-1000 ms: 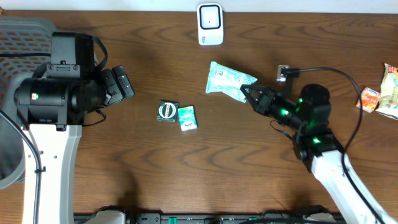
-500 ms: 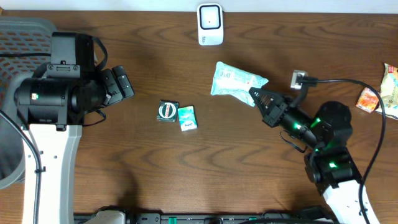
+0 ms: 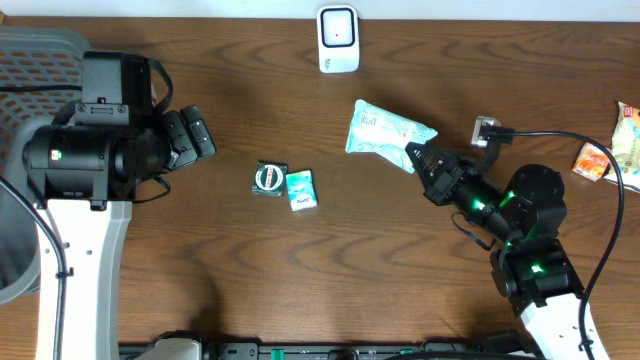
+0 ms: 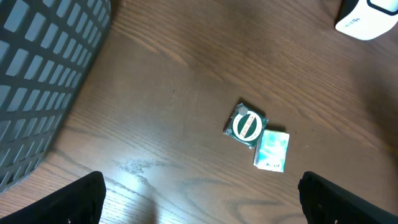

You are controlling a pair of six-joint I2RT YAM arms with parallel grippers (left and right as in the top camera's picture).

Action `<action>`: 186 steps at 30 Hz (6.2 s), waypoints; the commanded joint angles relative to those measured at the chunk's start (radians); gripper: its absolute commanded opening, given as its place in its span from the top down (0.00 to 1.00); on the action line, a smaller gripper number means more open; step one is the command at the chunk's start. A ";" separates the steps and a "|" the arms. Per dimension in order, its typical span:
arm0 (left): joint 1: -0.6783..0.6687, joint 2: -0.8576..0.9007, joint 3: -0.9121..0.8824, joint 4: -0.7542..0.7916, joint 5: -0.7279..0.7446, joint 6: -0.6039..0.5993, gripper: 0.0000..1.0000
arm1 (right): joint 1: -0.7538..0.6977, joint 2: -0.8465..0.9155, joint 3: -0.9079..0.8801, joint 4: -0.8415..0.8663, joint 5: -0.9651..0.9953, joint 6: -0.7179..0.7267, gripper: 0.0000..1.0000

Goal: Scan the item barcode

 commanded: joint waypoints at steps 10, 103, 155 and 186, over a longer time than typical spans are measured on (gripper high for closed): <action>0.003 -0.005 0.002 -0.004 -0.013 -0.012 0.02 | 0.060 -0.008 0.011 -0.036 0.124 -0.054 0.99; 0.003 -0.005 0.002 -0.004 -0.013 -0.012 0.02 | 0.417 0.959 0.524 -0.685 1.487 -0.751 0.99; 0.003 -0.005 0.002 -0.003 -0.013 -0.012 0.02 | -0.276 1.012 0.460 -0.552 -0.081 -0.351 0.22; 0.003 -0.005 0.002 -0.003 -0.013 -0.012 0.02 | -0.226 0.991 0.349 -0.280 -0.270 -0.261 0.99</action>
